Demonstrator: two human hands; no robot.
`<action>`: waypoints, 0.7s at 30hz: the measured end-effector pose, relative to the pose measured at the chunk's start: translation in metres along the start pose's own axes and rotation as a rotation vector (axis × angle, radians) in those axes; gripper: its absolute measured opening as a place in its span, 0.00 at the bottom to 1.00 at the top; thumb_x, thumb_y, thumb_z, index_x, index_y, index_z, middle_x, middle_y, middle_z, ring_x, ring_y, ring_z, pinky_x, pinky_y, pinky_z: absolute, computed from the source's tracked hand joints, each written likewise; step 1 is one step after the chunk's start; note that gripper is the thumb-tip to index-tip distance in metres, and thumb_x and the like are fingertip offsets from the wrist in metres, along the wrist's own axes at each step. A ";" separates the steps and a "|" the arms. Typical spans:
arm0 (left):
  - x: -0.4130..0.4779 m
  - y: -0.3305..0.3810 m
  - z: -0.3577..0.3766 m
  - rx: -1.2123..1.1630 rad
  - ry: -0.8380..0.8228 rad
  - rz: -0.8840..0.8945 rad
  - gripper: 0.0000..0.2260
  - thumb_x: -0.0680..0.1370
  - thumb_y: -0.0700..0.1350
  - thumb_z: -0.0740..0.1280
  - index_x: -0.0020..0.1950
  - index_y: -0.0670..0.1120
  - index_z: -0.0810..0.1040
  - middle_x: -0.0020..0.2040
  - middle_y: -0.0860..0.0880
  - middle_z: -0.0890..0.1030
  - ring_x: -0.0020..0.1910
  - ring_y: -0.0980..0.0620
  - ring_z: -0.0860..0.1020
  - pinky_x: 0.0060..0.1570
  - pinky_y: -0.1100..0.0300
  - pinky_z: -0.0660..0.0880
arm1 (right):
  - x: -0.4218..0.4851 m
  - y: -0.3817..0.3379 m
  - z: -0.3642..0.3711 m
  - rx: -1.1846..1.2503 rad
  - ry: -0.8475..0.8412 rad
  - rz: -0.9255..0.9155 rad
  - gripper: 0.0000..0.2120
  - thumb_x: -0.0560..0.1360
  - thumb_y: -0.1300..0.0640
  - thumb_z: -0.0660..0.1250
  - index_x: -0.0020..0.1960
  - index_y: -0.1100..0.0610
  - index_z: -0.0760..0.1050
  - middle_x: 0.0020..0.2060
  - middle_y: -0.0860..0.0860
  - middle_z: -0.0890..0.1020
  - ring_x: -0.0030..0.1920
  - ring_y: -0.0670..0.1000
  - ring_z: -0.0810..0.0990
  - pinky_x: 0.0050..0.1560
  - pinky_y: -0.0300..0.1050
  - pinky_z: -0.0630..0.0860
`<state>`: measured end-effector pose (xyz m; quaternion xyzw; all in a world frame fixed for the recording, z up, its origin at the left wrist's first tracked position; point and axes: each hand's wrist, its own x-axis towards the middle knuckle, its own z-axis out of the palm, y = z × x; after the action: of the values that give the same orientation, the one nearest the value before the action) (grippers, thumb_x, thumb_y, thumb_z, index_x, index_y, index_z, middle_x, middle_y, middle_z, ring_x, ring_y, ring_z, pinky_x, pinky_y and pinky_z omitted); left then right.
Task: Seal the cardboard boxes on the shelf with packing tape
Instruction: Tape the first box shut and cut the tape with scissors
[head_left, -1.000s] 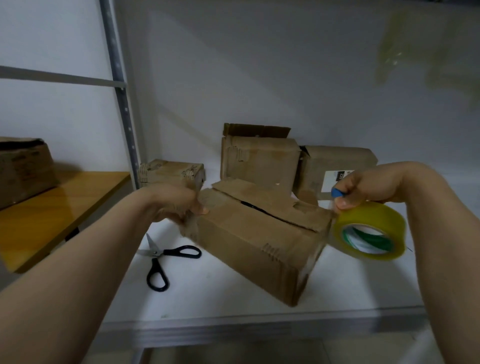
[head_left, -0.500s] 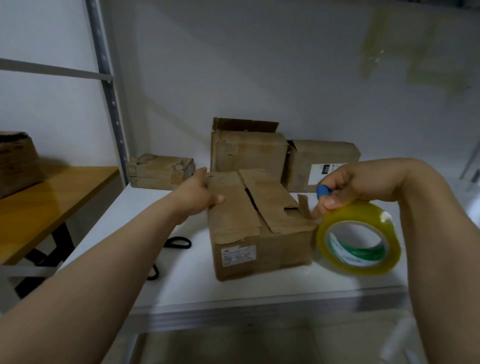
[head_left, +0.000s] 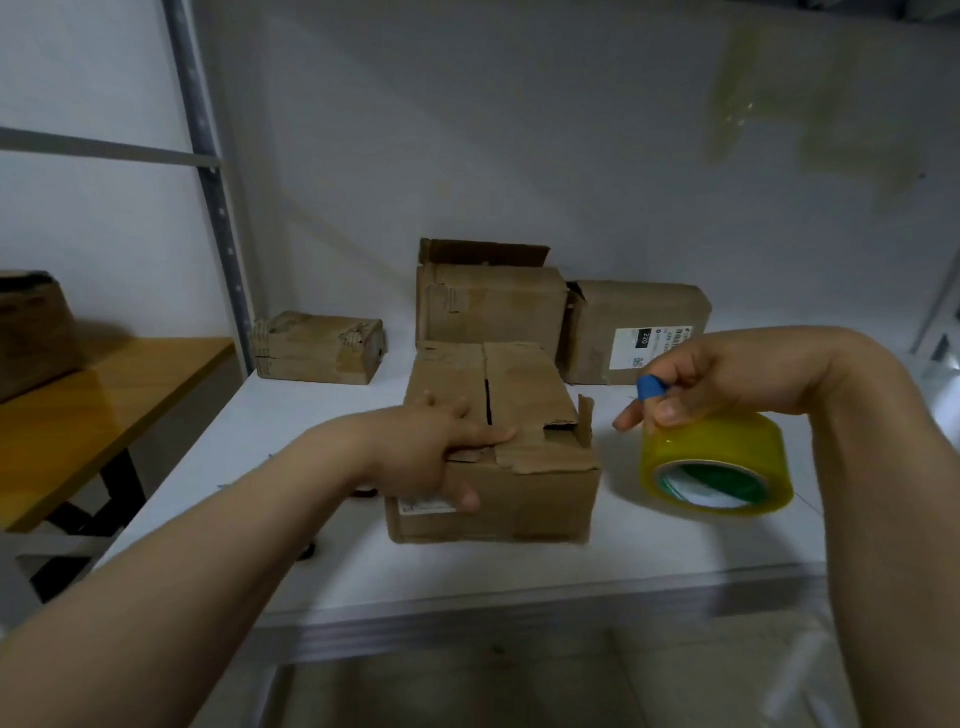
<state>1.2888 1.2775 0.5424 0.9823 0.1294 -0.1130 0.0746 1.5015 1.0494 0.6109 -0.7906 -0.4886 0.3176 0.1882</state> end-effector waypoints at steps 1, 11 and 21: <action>-0.004 -0.006 -0.003 -0.033 -0.012 0.032 0.35 0.79 0.57 0.69 0.76 0.74 0.50 0.83 0.53 0.48 0.81 0.45 0.45 0.77 0.43 0.47 | 0.001 -0.002 0.001 -0.013 0.025 0.003 0.09 0.80 0.59 0.67 0.58 0.62 0.78 0.58 0.44 0.85 0.56 0.44 0.84 0.50 0.43 0.81; 0.008 -0.069 -0.010 -0.363 0.130 0.173 0.30 0.75 0.28 0.68 0.61 0.64 0.82 0.73 0.66 0.70 0.78 0.63 0.49 0.80 0.47 0.43 | 0.036 -0.024 0.027 -0.014 -0.133 -0.112 0.03 0.80 0.62 0.67 0.52 0.61 0.79 0.62 0.46 0.83 0.68 0.38 0.75 0.68 0.46 0.72; 0.052 -0.057 0.019 -0.890 0.586 0.119 0.26 0.77 0.25 0.55 0.56 0.55 0.75 0.67 0.52 0.77 0.66 0.54 0.75 0.62 0.51 0.78 | 0.044 -0.042 0.032 -0.113 -0.133 -0.128 0.05 0.80 0.56 0.68 0.54 0.51 0.82 0.58 0.50 0.84 0.61 0.52 0.82 0.64 0.60 0.78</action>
<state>1.3182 1.3406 0.5044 0.8516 0.1245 0.2364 0.4510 1.4663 1.1070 0.5986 -0.7441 -0.5667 0.3287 0.1306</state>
